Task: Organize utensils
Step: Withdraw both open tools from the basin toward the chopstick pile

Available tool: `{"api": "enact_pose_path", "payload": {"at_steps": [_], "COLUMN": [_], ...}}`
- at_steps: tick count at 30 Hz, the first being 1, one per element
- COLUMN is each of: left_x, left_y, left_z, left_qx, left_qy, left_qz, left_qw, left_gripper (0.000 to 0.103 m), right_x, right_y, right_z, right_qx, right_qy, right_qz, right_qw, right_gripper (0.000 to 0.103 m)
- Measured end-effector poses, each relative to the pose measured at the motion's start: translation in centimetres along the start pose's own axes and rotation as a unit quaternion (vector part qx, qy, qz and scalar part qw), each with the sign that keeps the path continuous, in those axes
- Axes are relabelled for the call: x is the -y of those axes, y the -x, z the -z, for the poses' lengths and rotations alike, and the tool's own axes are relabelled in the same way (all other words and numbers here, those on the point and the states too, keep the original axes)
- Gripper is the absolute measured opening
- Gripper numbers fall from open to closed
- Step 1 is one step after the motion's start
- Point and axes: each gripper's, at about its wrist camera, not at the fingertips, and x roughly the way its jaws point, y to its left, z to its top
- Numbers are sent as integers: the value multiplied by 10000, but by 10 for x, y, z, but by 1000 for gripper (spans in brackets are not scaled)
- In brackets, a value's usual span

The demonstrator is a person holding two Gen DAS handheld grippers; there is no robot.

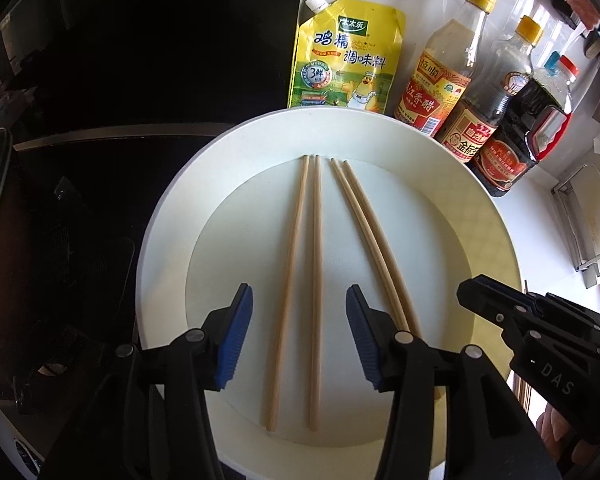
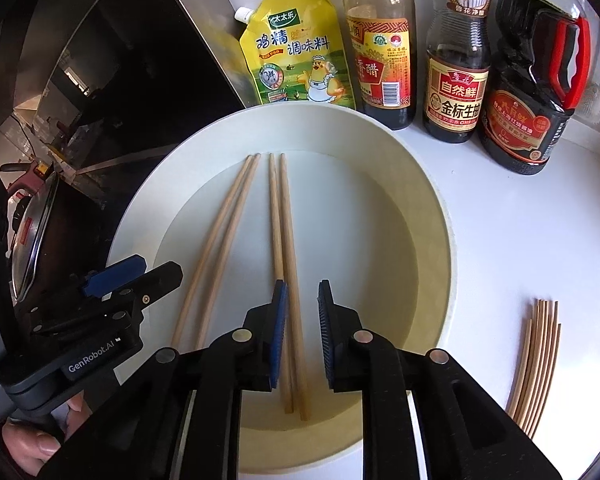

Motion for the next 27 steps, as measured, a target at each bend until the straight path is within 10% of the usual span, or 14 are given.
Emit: {"api": "enact_pose_path", "payload": {"at_steps": [27], "left_x": [60], "left_y": [45], "left_z": [51], "left_qx": [160], "left_qy": [-391], "left_qz": [286], "left_qw": [9987], "left_gripper": [64], "right_x": [44], "right_y": [65], "right_z": [68], "right_qx": [364], "right_qy": [-436], "right_qz": [271], "right_qw": [9980], "right_gripper": [29]}}
